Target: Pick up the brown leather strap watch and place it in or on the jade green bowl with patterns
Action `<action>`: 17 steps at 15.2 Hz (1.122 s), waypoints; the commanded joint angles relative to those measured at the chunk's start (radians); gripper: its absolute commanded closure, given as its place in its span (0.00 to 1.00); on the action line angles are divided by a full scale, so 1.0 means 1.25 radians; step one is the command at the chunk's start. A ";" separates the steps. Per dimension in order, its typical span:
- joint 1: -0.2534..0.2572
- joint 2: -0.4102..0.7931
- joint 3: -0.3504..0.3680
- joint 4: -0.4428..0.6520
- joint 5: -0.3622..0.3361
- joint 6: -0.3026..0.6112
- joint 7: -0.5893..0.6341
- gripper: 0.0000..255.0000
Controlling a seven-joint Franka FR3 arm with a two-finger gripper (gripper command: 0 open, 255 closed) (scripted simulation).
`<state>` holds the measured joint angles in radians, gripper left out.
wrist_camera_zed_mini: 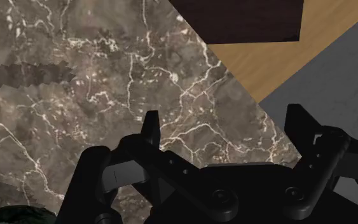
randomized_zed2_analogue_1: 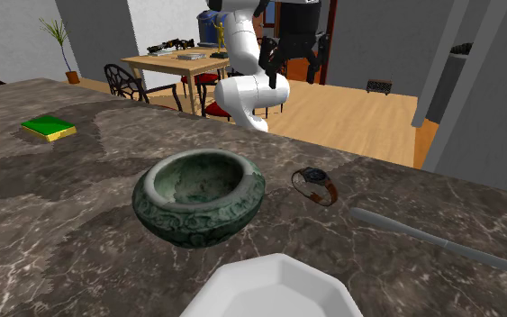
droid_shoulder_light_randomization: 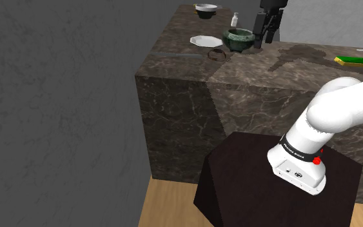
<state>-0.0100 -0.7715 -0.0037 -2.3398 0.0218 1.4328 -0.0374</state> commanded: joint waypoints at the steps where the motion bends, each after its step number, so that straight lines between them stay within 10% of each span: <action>1: 0.000 0.000 0.000 0.000 0.000 0.000 0.000 0.00; 17: -0.007 0.388 -0.072 0.148 0.001 0.355 -0.108 0.00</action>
<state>-0.0175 -0.3101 -0.0883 -2.1628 0.0206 1.8514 -0.1625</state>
